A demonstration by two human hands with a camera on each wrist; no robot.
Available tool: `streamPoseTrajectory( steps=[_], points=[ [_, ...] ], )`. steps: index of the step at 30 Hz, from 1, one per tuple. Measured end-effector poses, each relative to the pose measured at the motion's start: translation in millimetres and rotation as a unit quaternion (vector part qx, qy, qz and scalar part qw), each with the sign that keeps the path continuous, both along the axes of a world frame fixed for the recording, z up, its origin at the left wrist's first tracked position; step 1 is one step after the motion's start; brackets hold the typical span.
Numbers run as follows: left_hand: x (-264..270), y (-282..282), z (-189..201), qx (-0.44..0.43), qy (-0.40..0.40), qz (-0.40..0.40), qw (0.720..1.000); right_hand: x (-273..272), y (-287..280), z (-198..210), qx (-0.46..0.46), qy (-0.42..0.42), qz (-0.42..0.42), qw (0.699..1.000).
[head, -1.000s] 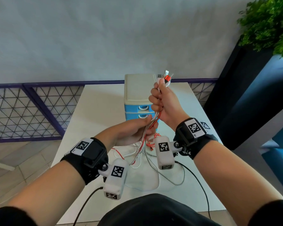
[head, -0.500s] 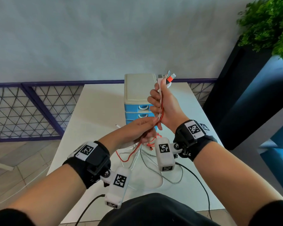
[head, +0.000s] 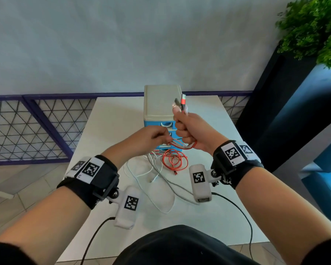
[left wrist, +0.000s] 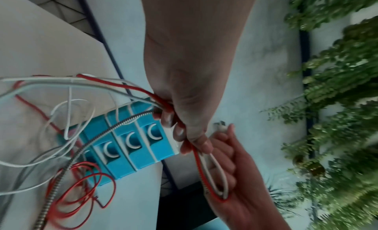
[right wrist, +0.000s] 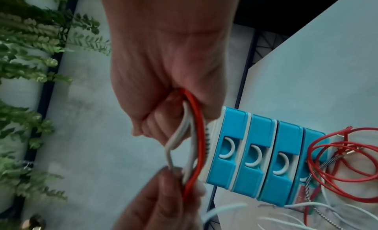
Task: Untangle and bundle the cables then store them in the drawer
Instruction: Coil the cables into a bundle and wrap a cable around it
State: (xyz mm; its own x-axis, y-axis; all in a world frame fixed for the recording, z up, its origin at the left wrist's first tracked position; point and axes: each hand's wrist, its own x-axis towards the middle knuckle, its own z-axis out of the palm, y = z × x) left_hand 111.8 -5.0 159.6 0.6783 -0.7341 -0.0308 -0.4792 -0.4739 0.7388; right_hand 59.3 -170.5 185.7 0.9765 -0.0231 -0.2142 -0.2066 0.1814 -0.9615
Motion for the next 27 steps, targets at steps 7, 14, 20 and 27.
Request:
streamPoseTrajectory(
  steps=[7, 14, 20, 27],
  points=[
    [5, -6, 24, 0.060, -0.088, -0.032, 0.994, 1, 9, -14, -0.061, -0.012, -0.009, 0.998],
    [6, -9, 19, -0.013, -0.069, 0.013, 0.997, -4, 16, -11, -0.031, 0.040, 0.045, 0.998],
    [2, -8, 23, -0.038, -0.091, 0.009, 0.995, -9, 23, -16, -0.042, 0.037, 0.113, 0.992],
    [-7, -5, 19, 0.031, -0.171, 0.041, 0.984, -16, 23, -9, -0.201, 0.037, 0.161, 0.966]
  ],
)
